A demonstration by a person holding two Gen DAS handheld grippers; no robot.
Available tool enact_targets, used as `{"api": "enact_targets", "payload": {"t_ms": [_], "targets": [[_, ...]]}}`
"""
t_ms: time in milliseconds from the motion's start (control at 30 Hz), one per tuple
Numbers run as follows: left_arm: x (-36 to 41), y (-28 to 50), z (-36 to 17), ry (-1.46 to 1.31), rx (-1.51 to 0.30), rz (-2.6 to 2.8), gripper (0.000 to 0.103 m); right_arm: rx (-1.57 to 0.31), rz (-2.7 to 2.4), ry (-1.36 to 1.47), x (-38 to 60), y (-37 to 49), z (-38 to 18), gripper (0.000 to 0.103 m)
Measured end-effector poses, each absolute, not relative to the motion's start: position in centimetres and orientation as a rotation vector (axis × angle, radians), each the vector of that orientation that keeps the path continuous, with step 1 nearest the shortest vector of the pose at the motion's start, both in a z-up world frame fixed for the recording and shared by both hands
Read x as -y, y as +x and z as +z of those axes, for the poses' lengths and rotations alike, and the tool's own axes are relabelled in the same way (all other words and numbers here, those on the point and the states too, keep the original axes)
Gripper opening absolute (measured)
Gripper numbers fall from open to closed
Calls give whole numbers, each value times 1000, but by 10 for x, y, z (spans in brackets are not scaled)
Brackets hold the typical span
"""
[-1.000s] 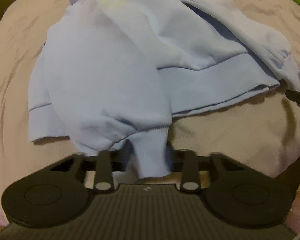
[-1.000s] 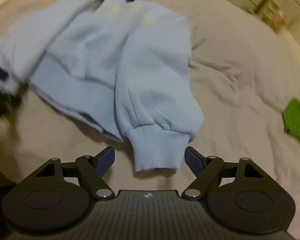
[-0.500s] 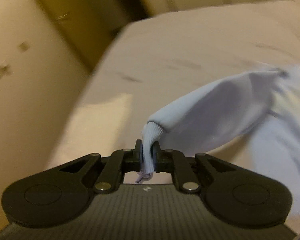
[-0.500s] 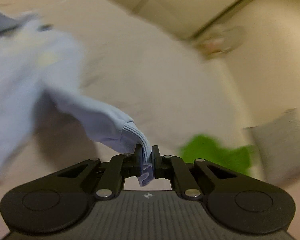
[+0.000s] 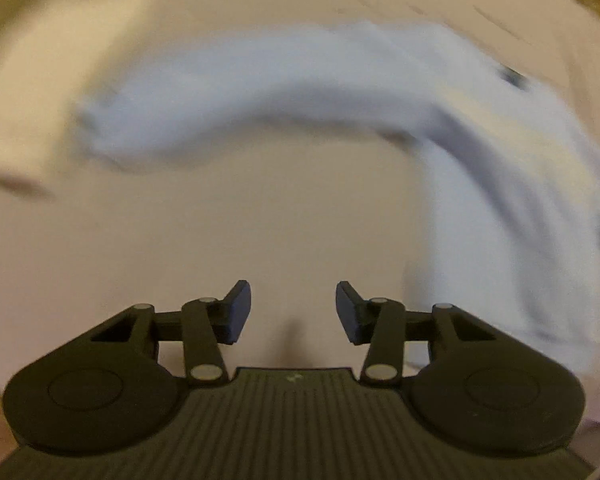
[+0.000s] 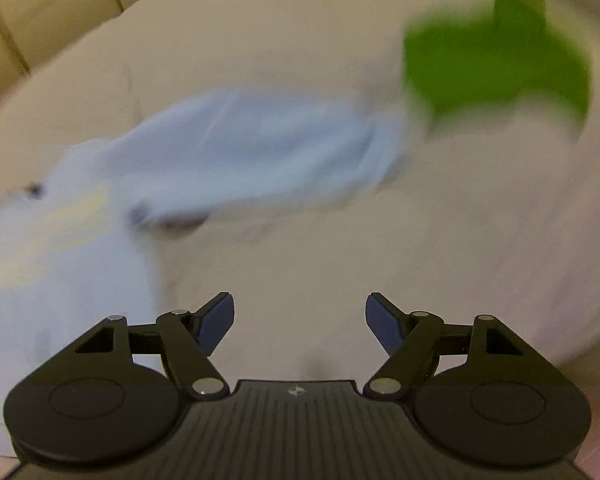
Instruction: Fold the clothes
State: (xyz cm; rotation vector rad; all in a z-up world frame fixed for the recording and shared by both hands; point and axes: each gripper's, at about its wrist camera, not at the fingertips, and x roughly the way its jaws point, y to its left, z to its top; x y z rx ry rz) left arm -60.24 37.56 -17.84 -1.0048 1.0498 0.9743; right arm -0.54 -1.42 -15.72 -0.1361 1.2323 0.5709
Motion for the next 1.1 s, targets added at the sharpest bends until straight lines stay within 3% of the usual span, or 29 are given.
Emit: {"api": "enact_targets", "payload": {"t_ms": [167,233,333,467,533,600,700,833,967,1000,1033,1100], "targets": [[-337,-569,-225,-1198,-976,880,44,-1454,588,191,38,-67,-225,74],[-336,-565,-237,-1243,-950,903,52,-1485,571,290,43,-83,-242,74],[-337,-559,-252,-1310,-913,924,52,-1485,541,427,53,-97,-259,72],[-342,-547,-278,-1399,-890,924,31,-1443,582,364,48,-101,-259,68],[-343,-535,-277,-1375,-905,934,8,-1416,631,219,40,-110,-257,67],[-343,-537,-262,-1356,-864,921,6,-1367,670,90,32,-118,-253,62],[-339,-561,-229,-1267,-803,922,6,-1287,718,-98,21,-134,-250,51],[-337,-594,-222,-1185,-866,1007,7,-1261,862,-158,10,-153,-244,51],[-339,-593,-249,-1229,-924,1024,8,-1403,815,192,32,-143,-259,52],[-339,-590,-253,-1236,-922,1013,13,-1440,776,329,40,-138,-268,53],[-340,-587,-258,-1242,-919,1001,26,-1471,738,453,48,-133,-276,54],[-339,-587,-265,-1250,-918,991,33,-1492,687,599,58,-131,-286,57]]}}
